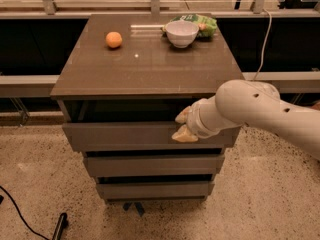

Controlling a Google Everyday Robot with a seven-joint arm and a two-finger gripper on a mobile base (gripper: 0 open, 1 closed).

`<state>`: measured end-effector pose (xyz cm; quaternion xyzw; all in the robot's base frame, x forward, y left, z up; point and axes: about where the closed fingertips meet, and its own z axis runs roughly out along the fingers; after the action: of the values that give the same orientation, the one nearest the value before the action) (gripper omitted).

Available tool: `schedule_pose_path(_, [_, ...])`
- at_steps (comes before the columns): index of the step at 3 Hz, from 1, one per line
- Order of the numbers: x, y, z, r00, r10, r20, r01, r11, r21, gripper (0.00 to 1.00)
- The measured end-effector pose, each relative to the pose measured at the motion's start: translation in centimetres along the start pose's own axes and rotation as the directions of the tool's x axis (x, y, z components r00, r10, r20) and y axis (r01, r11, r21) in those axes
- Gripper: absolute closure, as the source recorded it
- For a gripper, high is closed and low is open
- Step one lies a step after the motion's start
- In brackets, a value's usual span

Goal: Close top drawer

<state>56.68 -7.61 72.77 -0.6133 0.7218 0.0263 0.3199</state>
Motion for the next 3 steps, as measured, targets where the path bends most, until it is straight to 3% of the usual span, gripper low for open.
schedule_pose_path(2, [-1.0, 3.9, 2.7, 0.994, 0.036, 0.101, -0.024, 0.9932, -0.114, 0.99])
schedule_pose_path(3, [-1.4, 3.9, 5.3, 0.986, 0.062, 0.153, -0.041, 0.9902, -0.133, 1.00])
